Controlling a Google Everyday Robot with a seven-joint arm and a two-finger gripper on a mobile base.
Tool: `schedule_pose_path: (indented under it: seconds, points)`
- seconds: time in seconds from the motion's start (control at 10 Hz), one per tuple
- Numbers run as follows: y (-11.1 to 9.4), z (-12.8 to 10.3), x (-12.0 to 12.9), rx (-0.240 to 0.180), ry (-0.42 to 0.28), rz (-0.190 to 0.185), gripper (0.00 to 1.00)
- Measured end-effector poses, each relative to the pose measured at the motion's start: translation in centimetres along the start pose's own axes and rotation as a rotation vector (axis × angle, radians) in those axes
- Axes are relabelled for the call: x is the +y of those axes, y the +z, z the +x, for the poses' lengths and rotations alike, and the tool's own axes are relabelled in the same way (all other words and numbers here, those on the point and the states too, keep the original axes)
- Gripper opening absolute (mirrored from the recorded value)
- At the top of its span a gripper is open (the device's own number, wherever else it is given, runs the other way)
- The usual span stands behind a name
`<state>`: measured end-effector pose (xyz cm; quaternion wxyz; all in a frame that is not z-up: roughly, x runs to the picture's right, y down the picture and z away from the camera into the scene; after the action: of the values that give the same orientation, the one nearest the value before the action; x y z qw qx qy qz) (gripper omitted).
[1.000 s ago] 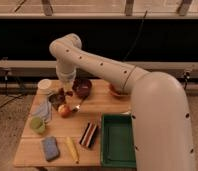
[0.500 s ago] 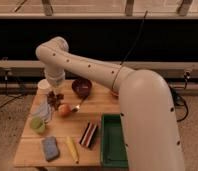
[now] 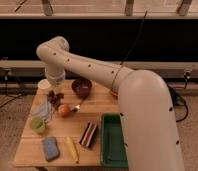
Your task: Place grapes in metal cup
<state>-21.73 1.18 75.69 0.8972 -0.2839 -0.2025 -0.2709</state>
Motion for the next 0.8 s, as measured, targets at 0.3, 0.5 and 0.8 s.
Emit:
schedule_pose_path:
  seconds: [0.3,0.5,0.8]
  points:
    - [-0.9,1.4,-0.3,0.005,0.013,0.022,0.00]
    - [-1.6,2.9,-1.3,0.007,0.021,0.045,0.00]
    - [-1.7,3.1,-2.5,0.002,0.020,0.066,0.00]
